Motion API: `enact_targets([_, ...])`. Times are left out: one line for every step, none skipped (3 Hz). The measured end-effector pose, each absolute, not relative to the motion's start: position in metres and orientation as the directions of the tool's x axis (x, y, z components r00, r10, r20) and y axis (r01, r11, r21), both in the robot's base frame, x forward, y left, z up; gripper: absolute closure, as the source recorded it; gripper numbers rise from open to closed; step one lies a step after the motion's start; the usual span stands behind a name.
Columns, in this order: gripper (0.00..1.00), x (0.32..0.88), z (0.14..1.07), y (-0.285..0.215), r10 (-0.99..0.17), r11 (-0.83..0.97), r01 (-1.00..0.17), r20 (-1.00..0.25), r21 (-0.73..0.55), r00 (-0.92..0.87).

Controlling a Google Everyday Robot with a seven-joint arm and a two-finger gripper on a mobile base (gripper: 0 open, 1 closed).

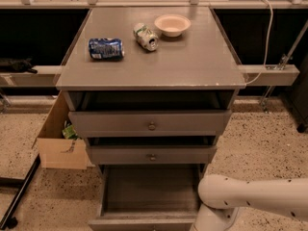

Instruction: Close bottom drawer

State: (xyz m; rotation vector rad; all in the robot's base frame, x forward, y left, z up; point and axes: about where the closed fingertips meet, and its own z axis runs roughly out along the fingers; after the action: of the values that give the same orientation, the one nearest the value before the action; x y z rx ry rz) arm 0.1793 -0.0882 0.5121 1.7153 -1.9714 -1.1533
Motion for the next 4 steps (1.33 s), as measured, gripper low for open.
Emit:
enact_targets([0.0, 0.199, 0.51, -0.088, -0.925, 0.071, -0.704, -0.217, 0.707, -0.311])
enact_targets([0.0, 0.24, 0.497, -0.099, -0.903, 0.159, -0.659, -0.162, 0.735, -0.398])
enact_targets([0.0, 0.293, 0.446, -0.094, -0.876, 0.149, -0.532, -0.139, 0.834, -0.462])
enact_targets([0.0, 0.292, 0.445, -0.095, -0.877, 0.152, -0.525, -0.131, 0.837, -0.463])
